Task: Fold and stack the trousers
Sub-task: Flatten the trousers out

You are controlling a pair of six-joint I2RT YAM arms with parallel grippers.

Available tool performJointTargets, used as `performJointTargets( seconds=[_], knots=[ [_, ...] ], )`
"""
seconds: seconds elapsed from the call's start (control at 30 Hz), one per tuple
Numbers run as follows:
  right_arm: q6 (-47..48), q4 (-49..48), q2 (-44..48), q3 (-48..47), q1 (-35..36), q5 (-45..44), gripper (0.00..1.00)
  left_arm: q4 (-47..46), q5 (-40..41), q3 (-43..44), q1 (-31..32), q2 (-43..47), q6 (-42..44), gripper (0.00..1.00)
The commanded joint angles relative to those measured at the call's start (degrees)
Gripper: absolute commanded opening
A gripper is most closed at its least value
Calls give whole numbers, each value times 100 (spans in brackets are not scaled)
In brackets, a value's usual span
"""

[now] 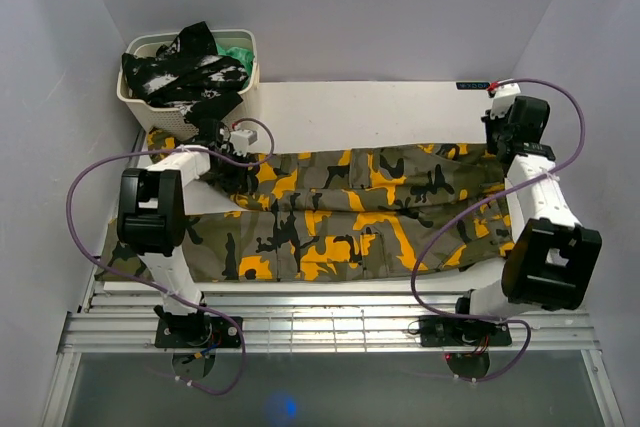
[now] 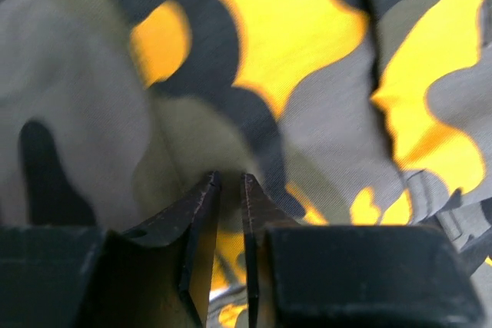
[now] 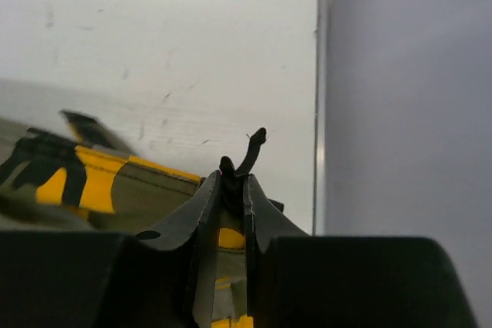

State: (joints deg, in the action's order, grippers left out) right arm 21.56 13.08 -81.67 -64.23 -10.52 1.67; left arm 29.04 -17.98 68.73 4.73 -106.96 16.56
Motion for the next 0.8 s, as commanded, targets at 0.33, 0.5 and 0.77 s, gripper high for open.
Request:
performJointTargets(
  seconds=[0.33,0.5,0.77],
  knots=[
    [480,246,-1862,-1891,-152,-495,70,171,-584,122,-1729,1810,469,71],
    [577,1291,-1353,-1778,-47,377,92,454,-603,299,-2397,1450,2069,75],
    [823,2287,-956,-865,174,1582,92,-802,-206,-246,-2407,993,2616,75]
  ],
)
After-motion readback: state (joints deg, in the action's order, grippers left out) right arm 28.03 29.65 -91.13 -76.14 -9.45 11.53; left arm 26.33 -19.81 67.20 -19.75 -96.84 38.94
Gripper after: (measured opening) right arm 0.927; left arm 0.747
